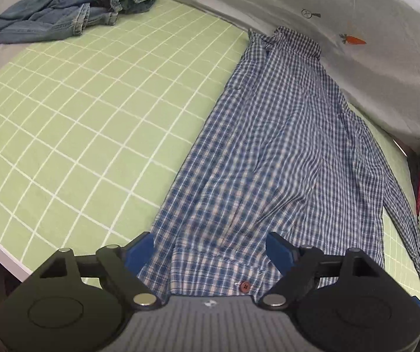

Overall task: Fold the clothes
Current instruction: 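Move the right gripper to the buttoned sleeve cuff and grasp it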

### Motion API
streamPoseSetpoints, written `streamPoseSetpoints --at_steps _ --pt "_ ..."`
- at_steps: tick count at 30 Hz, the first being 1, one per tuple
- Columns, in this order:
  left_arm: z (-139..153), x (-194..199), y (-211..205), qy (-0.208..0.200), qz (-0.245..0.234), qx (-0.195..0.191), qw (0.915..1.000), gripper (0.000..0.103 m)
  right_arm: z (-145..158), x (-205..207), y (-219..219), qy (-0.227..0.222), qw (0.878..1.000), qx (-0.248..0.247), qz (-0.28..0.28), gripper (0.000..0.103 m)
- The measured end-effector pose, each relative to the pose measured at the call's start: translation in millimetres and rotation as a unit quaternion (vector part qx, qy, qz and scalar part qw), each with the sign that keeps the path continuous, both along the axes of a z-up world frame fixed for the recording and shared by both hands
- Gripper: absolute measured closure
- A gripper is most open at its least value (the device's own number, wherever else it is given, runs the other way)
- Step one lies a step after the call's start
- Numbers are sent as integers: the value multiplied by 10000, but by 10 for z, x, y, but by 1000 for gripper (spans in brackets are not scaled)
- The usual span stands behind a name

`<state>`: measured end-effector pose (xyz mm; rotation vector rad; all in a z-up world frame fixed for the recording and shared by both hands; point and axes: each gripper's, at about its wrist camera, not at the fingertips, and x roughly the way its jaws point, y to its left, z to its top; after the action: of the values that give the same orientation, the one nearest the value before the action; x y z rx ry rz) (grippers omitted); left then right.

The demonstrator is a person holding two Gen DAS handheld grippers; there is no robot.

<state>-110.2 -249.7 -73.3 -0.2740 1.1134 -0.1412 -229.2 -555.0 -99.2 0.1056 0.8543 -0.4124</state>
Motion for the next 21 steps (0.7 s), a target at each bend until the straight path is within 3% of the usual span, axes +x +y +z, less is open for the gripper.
streamPoseSetpoints --at_steps 4,13,17,21 --pt "102 81 -243 -293 -20 173 9994 17 -27 85 -176 -85 9999 117 58 0" --pt "129 180 -642 -506 287 224 9981 17 -145 295 -699 -27 10000 -11 36 0" --pt "148 254 -807 -753 223 471 9958 16 -159 341 -1068 -303 9990 65 -310 0" --pt "170 308 -907 -841 397 458 9946 16 -200 300 -1555 -435 9944 101 -955 0"
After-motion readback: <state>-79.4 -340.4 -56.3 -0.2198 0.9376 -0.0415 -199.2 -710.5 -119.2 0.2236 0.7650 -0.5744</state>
